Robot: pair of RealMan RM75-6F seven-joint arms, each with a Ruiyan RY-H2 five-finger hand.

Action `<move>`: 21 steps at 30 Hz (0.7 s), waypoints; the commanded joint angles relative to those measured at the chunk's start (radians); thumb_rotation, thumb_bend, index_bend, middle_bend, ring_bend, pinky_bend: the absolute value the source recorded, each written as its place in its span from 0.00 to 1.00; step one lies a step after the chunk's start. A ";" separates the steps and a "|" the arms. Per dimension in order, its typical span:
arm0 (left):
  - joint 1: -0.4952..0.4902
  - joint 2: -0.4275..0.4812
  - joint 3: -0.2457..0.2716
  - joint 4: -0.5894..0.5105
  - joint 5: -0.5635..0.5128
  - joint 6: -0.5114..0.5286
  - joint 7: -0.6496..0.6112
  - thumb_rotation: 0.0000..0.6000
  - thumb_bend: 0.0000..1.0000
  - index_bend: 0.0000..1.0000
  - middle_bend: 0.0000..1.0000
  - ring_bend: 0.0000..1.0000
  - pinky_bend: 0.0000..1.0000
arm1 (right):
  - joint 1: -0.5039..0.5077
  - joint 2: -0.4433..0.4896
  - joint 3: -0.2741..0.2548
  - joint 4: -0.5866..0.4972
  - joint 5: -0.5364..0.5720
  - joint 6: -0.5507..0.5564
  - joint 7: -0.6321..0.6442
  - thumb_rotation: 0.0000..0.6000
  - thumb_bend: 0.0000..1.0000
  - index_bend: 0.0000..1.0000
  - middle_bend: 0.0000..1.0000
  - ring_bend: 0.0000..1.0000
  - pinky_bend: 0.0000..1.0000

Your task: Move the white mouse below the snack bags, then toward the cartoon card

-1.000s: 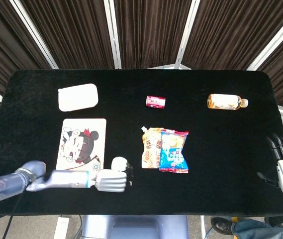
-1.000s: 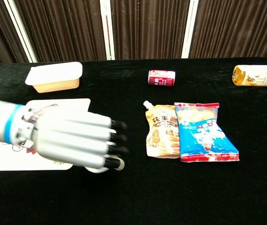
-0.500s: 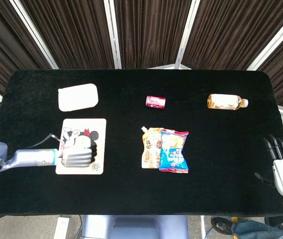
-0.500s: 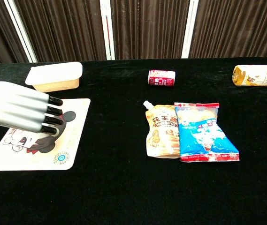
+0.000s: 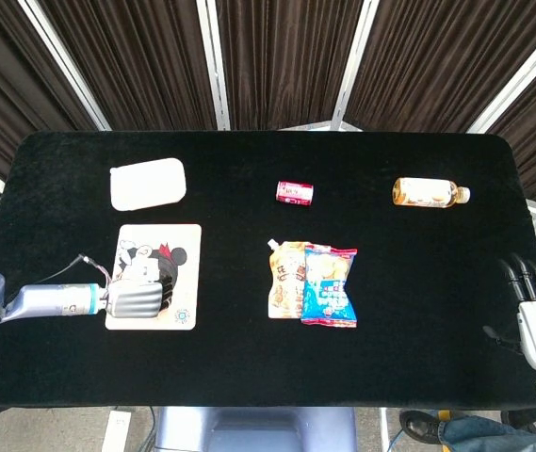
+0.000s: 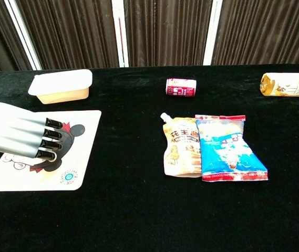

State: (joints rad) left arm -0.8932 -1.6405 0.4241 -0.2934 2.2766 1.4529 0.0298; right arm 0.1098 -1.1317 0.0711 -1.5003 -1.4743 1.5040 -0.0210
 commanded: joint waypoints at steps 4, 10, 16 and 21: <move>0.004 -0.022 0.022 0.036 -0.012 -0.005 0.006 1.00 0.03 0.19 0.11 0.08 0.12 | -0.002 0.001 0.003 0.004 -0.001 -0.001 0.010 1.00 0.00 0.00 0.00 0.00 0.00; 0.009 -0.014 0.027 0.034 -0.035 -0.002 0.025 1.00 0.01 0.00 0.00 0.00 0.00 | -0.003 0.005 0.002 -0.001 -0.005 -0.006 0.016 1.00 0.00 0.00 0.00 0.00 0.00; 0.011 0.028 0.021 0.001 -0.061 0.038 0.061 1.00 0.01 0.00 0.00 0.00 0.00 | -0.005 0.009 -0.001 -0.009 -0.018 -0.005 0.024 1.00 0.00 0.00 0.00 0.00 0.00; 0.060 0.074 -0.084 -0.101 -0.185 0.131 0.083 1.00 0.01 0.00 0.00 0.00 0.00 | -0.011 0.018 -0.003 -0.019 -0.034 0.007 0.036 1.00 0.00 0.00 0.00 0.00 0.00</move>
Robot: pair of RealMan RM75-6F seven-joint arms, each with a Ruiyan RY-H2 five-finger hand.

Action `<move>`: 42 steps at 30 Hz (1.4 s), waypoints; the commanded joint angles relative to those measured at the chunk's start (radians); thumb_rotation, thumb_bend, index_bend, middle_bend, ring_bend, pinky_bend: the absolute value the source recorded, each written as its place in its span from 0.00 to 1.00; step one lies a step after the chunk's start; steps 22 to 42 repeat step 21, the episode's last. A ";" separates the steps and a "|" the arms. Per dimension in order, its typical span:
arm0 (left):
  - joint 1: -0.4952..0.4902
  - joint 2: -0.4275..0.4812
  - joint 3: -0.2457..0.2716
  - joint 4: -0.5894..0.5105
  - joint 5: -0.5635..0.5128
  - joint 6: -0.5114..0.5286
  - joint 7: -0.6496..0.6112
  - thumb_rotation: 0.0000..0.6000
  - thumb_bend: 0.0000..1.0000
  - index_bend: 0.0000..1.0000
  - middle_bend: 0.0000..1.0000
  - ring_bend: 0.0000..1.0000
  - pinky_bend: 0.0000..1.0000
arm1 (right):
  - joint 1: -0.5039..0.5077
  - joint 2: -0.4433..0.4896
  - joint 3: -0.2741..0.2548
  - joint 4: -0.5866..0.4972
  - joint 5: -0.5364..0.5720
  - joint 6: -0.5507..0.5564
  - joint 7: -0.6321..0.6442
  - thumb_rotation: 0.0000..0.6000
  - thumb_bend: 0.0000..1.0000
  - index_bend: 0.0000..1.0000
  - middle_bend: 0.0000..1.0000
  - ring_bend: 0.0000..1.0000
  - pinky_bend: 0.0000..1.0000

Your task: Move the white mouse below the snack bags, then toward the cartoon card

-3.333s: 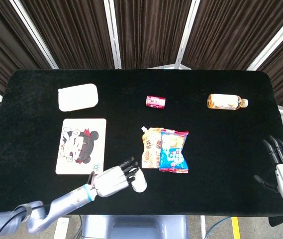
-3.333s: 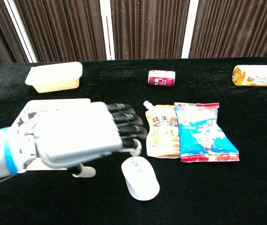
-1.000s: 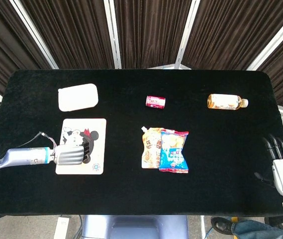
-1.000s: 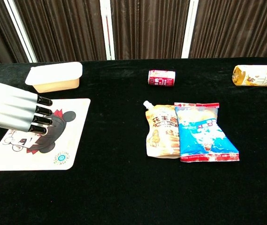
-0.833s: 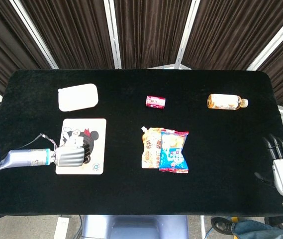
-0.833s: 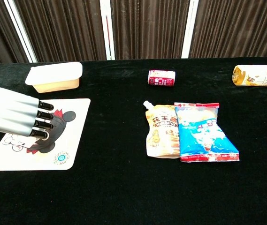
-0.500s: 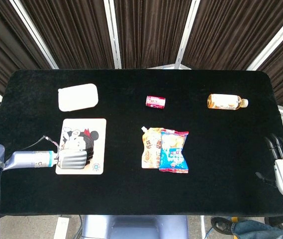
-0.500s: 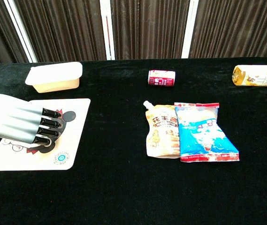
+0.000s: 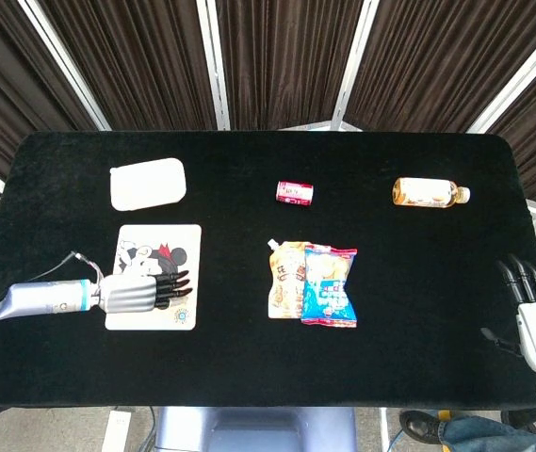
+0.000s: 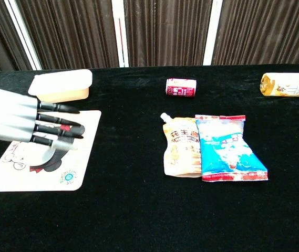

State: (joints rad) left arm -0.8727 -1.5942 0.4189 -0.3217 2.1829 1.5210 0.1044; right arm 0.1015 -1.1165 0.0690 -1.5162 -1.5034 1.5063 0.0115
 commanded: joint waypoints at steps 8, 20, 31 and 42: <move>0.266 0.151 -0.334 -0.623 -0.516 0.061 -0.057 1.00 0.01 0.00 0.00 0.00 0.00 | -0.017 0.024 -0.005 -0.030 -0.034 0.037 0.030 1.00 0.00 0.00 0.00 0.00 0.00; 0.571 0.452 -0.315 -1.386 -0.850 0.067 0.133 1.00 0.01 0.00 0.00 0.00 0.00 | -0.021 0.051 -0.009 -0.056 -0.074 0.056 0.074 1.00 0.00 0.00 0.00 0.00 0.00; 0.586 0.453 -0.310 -1.394 -0.854 0.072 0.122 1.00 0.01 0.00 0.00 0.00 0.00 | -0.021 0.052 -0.009 -0.054 -0.076 0.057 0.076 1.00 0.00 0.00 0.00 0.00 0.00; 0.586 0.453 -0.310 -1.394 -0.854 0.072 0.122 1.00 0.01 0.00 0.00 0.00 0.00 | -0.021 0.052 -0.009 -0.054 -0.076 0.057 0.076 1.00 0.00 0.00 0.00 0.00 0.00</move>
